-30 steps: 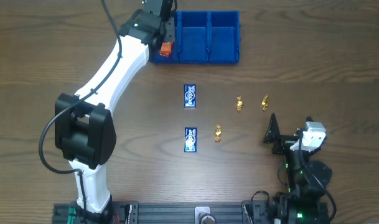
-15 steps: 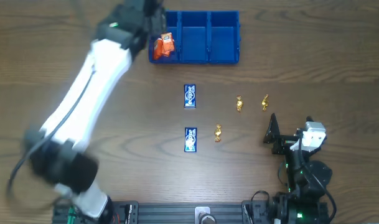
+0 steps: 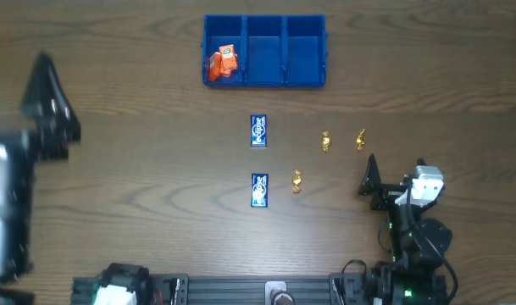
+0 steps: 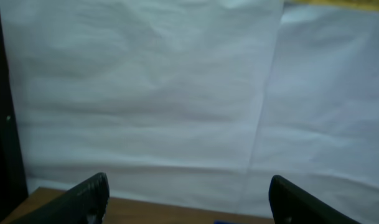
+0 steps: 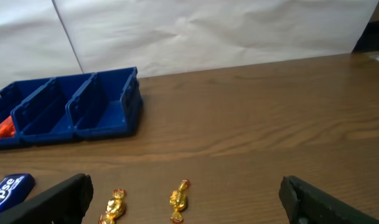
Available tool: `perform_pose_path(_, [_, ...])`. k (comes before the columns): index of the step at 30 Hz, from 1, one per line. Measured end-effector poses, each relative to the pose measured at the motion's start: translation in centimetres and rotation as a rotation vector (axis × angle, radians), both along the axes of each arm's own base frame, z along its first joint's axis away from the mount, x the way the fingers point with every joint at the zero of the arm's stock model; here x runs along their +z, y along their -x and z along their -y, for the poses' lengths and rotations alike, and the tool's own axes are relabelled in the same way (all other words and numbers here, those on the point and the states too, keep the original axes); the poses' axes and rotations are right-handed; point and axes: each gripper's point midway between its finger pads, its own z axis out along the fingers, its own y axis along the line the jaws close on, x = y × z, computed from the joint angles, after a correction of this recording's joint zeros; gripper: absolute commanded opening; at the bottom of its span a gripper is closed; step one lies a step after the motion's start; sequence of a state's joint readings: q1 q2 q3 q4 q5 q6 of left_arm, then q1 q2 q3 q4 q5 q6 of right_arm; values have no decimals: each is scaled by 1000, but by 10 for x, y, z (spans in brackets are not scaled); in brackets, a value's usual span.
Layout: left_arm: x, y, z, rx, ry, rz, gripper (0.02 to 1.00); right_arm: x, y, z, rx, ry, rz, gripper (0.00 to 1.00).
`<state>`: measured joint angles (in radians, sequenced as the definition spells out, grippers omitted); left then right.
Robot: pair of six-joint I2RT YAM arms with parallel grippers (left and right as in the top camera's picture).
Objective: Sort Candies Into Trays
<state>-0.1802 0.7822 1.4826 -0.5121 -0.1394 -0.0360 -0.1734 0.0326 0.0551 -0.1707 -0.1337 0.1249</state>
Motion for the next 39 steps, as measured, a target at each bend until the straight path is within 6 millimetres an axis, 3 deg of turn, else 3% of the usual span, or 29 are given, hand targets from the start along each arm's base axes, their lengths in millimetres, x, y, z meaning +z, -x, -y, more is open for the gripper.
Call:
perform_pose_path(6, [-84, 14, 5, -48, -104, 17, 991, 0, 0, 0, 0, 0, 0, 998])
perform_pose_path(13, [-171, 23, 22, -141, -169, 142, 998, 0, 0, 0, -1, 0, -1, 998])
perform_pose_path(17, [-228, 15, 32, -201, -167, 138, 998, 0, 0, 0, -2, 1, 0, 998])
perform_pose_path(22, [-293, -4, 39, -251, -146, 12, 998, 0, 0, 0, -3, 1, -1, 998])
perform_pose_path(31, [-370, -15, 43, -281, -133, -156, 996, 0, 0, 0, -3, 1, -1, 998])
perform_pose_path(39, [-371, -14, 42, -282, -132, -176, 996, 0, 0, 0, -3, 0, 0, 998])
